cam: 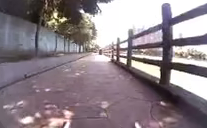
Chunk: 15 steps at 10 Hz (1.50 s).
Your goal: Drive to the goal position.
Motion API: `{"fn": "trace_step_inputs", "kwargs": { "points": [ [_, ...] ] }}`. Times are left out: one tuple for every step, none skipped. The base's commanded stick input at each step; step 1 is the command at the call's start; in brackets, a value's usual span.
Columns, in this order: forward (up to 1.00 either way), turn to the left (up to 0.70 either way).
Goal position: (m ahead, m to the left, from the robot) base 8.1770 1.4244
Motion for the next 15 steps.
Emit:
{"fn": "trace_step_inputs", "kwargs": {
  "points": [
    [0.7, 0.0],
    [0.7, 0.0],
    [0.7, 0.0],
    [0.7, 0.0],
    [0.7, 0.0],
    [0.7, 0.0],
    [0.7, 0.0],
    [0.7, 0.0],
    [0.7, 0.0],
    [0.7, 0.0],
    [0.7, 0.0],
    [0.7, 0.0],
    [0.7, 0.0],
    [0.7, 0.0],
    [0.7, 0.0]
  ]
}}
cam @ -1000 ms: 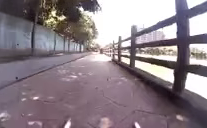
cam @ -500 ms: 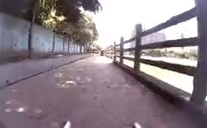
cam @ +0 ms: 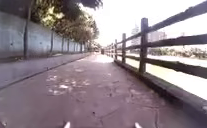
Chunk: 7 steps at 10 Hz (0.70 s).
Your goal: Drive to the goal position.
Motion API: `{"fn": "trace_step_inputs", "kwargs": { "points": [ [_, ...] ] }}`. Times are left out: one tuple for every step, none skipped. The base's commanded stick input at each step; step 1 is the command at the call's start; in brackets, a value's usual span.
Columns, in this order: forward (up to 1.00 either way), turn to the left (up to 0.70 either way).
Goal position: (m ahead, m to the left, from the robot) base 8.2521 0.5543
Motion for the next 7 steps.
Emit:
{"fn": "trace_step_inputs", "kwargs": {
  "points": [
    [0.7, 0.0],
    [0.7, 0.0],
    [0.7, 0.0],
    [0.7, 0.0],
    [0.7, 0.0],
    [0.7, 0.0],
    [0.7, 0.0]
  ]
}}
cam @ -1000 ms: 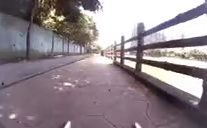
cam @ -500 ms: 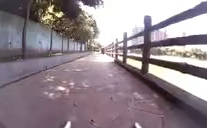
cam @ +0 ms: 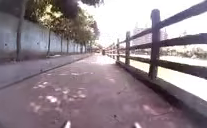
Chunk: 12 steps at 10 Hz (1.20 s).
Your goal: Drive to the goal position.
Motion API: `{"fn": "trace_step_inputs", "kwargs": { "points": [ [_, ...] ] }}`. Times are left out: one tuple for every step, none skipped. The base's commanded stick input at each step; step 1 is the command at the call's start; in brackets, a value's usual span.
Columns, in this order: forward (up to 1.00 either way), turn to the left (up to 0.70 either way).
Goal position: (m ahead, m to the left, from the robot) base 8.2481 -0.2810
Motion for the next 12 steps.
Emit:
{"fn": "trace_step_inputs", "kwargs": {
  "points": [
    [0.7, 0.0],
    [0.7, 0.0],
    [0.7, 0.0],
    [0.7, 0.23],
    [0.7, 0.3],
    [0.7, 0.2],
    [0.7, 0.06],
    [0.7, 0.0],
    [0.7, 0.0],
    [0.7, 0.0],
    [0.7, 0.0],
    [0.7, 0.0]
  ]
}}
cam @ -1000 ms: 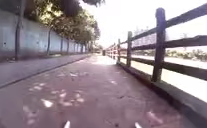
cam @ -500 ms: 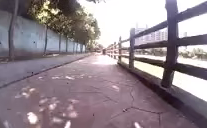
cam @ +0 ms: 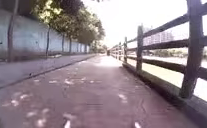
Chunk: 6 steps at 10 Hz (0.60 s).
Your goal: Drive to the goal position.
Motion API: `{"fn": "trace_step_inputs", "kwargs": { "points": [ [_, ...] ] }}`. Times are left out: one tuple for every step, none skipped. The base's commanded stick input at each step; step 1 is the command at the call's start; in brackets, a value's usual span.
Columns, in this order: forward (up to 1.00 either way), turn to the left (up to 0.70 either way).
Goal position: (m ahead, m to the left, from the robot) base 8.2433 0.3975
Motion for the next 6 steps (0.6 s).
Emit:
{"fn": "trace_step_inputs", "kwargs": {
  "points": [
    [0.7, 0.0],
    [0.7, 0.0],
    [0.7, 0.0],
    [0.7, 0.0],
    [0.7, 0.0],
    [0.7, 0.0]
  ]
}}
